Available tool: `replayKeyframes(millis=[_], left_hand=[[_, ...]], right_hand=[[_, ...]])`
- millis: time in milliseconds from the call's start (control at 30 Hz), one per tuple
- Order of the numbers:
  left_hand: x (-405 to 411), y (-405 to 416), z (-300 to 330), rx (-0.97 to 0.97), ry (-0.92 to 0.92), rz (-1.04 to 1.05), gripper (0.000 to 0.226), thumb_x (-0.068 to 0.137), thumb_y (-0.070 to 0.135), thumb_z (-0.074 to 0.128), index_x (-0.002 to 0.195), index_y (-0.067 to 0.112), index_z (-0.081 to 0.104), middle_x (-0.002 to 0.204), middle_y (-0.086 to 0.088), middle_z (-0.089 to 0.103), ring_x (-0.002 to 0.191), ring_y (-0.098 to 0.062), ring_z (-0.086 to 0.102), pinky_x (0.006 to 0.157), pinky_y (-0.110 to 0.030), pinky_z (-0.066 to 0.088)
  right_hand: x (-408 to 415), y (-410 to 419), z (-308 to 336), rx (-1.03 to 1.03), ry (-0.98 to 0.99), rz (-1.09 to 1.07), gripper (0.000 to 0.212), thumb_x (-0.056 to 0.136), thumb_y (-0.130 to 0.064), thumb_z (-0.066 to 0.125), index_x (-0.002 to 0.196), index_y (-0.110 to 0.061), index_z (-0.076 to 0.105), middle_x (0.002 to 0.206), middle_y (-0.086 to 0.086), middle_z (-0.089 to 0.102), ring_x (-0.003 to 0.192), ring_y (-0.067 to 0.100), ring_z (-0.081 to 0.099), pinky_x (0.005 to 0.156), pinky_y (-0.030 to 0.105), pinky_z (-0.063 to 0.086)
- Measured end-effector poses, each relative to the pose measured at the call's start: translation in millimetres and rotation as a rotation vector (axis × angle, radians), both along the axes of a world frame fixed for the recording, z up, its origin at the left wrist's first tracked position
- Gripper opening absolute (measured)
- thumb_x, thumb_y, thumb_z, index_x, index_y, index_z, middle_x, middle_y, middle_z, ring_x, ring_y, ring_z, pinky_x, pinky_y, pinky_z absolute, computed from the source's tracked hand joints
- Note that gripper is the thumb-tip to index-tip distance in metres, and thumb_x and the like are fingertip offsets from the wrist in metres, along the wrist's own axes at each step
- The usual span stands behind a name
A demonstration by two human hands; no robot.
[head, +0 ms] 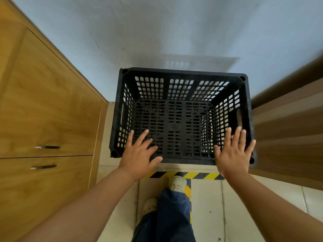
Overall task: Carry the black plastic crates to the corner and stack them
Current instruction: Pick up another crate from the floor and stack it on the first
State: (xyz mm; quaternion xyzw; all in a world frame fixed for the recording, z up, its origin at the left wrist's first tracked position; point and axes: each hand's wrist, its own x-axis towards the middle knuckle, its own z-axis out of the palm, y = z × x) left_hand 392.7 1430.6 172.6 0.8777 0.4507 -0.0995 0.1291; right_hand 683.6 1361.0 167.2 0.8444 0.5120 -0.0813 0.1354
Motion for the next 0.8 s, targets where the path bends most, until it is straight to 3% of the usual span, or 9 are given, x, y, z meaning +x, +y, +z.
replayKeyframes(millis=[133, 467, 600, 700, 800], left_hand=[[41, 2, 1, -0.004, 0.041, -0.019, 0.075, 0.087, 0.064, 0.009, 0.133, 0.023, 0.052, 0.151, -0.005, 0.037, 0.147, -0.022, 0.0, 0.113, -0.057, -0.007], [48, 4, -9, 0.025, 0.089, 0.04, 0.072, 0.086, 0.065, 0.013, 0.131, 0.025, 0.054, 0.152, -0.007, 0.034, 0.147, -0.024, 0.001, 0.114, -0.057, -0.006], [32, 13, -7, 0.071, 0.062, 0.158, 0.066, 0.089, 0.06, 0.022, 0.131, 0.022, 0.055, 0.147, -0.011, 0.042, 0.143, -0.028, 0.023, 0.113, -0.054, 0.006], [-4, 37, -7, 0.156, 0.077, 0.396, 0.068, 0.09, 0.057, 0.02, 0.144, 0.019, 0.036, 0.154, -0.013, 0.026, 0.145, -0.028, 0.014, 0.115, -0.047, -0.003], [-32, 56, -13, 0.174, 0.127, 0.452, 0.074, 0.088, 0.058, 0.016, 0.149, 0.017, 0.021, 0.158, -0.012, 0.009, 0.146, -0.026, 0.001, 0.114, -0.046, -0.012]], right_hand=[[-41, 14, -9, 0.047, 0.083, 0.149, 0.074, 0.089, -0.055, 0.013, 0.149, -0.013, 0.003, 0.157, 0.014, 0.0, 0.145, 0.027, -0.008, 0.116, 0.054, -0.002], [-50, 18, -10, 0.029, 0.191, 0.118, 0.077, 0.086, -0.06, 0.011, 0.151, -0.02, 0.003, 0.159, 0.011, 0.005, 0.147, 0.026, -0.004, 0.117, 0.05, -0.003], [-49, 18, -8, 0.016, 0.195, 0.112, 0.078, 0.085, -0.062, 0.009, 0.151, -0.02, 0.005, 0.159, 0.011, 0.006, 0.147, 0.025, -0.003, 0.117, 0.049, -0.004], [-50, 19, -8, 0.013, 0.207, 0.102, 0.077, 0.083, -0.062, 0.004, 0.149, -0.023, -0.004, 0.16, 0.009, 0.002, 0.146, 0.023, -0.008, 0.117, 0.047, -0.005], [-51, 21, -6, 0.002, 0.217, 0.104, 0.074, 0.082, -0.061, 0.002, 0.145, -0.026, -0.009, 0.16, 0.008, 0.001, 0.146, 0.021, -0.009, 0.118, 0.047, -0.005]])
